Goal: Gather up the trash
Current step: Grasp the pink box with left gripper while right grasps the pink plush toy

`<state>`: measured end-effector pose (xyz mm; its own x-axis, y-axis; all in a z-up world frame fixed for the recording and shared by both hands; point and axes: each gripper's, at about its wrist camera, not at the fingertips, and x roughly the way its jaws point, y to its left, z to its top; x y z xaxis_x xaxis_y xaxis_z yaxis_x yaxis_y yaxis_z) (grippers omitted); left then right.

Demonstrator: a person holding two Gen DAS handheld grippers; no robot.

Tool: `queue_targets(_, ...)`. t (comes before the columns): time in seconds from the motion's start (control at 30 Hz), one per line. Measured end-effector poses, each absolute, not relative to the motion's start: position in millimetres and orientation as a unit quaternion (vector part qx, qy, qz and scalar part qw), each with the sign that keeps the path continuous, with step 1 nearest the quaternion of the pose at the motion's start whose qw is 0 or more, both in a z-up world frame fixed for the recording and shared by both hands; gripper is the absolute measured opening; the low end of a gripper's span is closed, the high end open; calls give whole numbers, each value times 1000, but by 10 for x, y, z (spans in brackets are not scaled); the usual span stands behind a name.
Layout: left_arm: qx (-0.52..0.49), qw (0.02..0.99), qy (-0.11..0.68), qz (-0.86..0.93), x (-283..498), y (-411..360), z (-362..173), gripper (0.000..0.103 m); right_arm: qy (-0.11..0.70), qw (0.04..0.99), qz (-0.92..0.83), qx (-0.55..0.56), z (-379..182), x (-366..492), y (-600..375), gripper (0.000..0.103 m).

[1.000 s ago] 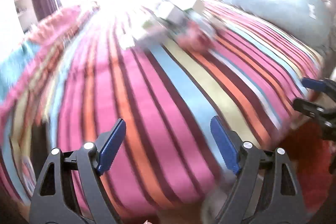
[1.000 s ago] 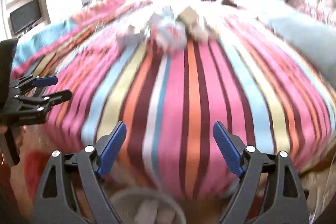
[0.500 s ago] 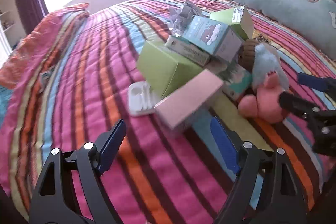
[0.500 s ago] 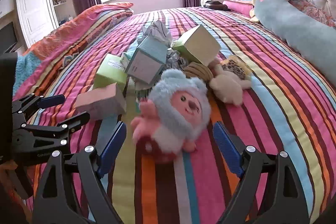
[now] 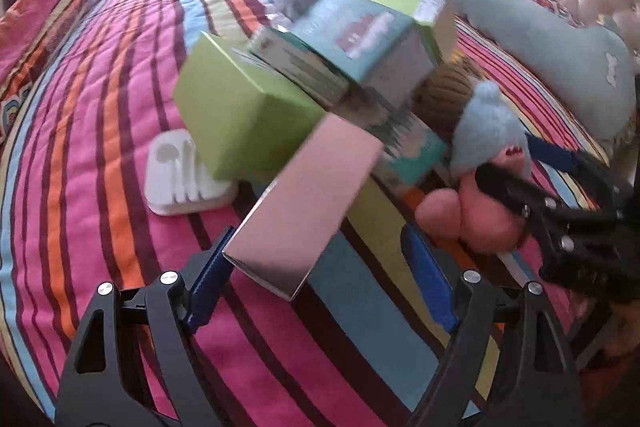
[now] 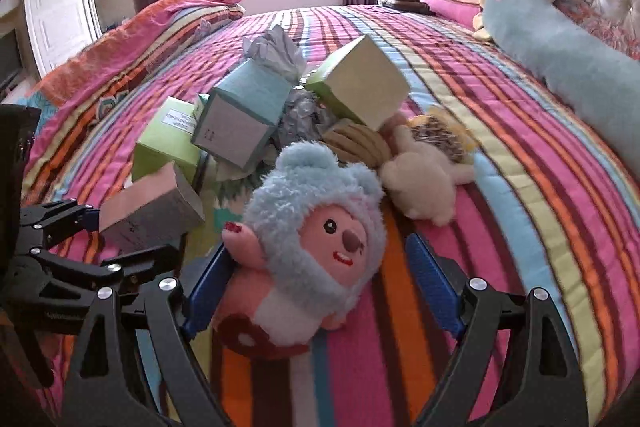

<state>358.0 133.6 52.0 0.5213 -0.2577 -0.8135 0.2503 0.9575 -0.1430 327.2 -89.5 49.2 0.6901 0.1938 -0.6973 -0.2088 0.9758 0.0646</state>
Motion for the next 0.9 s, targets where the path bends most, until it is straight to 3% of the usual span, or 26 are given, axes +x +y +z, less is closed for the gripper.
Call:
queue_targets(0.3, -12, 872, 481, -85, 3773, 1239, 396, 77, 423, 896, 127, 53, 345, 3474, -884, 81)
queue_targets(0.37, -3, 880, 473, -52, 3771, 1250, 392, 51, 425, 893, 138, 59, 309, 3498, -885, 79)
queue_targets(0.43, -16, 884, 466, -37, 3739, 1316, 415, 34, 429, 885, 164, 75, 300, 3470, -929, 69)
queue_targets(0.53, -49, 886, 458, -44, 3600, 1413, 425, 33, 426, 881, 186, 88, 359, 3370, -1034, 64)
queue_targets(0.7, -63, 894, 439, -61, 3148, 1318, 467, 33, 404, 884, 217, 91, 473, 3000, -1233, 62)
queue_targets(0.9, -91, 908, 399, -90, 2041, 1086, 561, 33, 380, 876, 263, 134, 631, 2341, -1756, 62)
